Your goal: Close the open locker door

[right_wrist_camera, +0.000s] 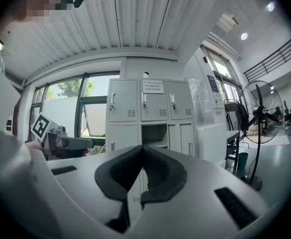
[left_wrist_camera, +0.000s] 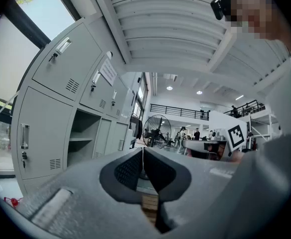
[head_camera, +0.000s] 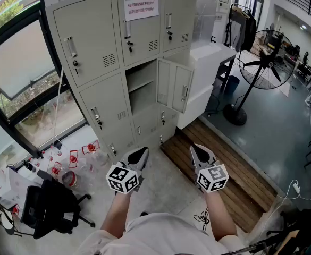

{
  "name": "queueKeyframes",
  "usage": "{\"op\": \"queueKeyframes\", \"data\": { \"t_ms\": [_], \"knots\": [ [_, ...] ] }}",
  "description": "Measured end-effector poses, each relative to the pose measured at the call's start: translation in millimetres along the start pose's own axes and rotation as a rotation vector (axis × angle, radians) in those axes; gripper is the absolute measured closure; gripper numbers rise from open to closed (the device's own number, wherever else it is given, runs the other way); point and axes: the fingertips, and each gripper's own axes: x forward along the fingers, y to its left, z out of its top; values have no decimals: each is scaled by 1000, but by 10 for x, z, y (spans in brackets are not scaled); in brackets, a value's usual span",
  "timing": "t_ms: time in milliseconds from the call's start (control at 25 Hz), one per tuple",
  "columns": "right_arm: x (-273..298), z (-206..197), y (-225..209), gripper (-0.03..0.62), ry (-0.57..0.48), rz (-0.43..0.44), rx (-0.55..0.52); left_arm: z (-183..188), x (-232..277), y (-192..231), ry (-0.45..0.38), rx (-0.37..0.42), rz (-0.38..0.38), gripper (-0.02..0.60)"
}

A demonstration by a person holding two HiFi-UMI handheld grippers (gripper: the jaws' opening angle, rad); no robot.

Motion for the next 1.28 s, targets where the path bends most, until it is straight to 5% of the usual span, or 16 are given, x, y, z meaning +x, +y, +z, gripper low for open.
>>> {"op": "queueKeyframes", "data": {
  "t_ms": [1000, 1280],
  "knots": [
    [-5, -169, -50, 585, 26, -46, 40, -125, -8, 28, 29, -22, -9, 565],
    [-21, -229, -7, 538, 41, -66, 41, -182, -58, 59, 38, -31, -21, 566]
  ]
}}
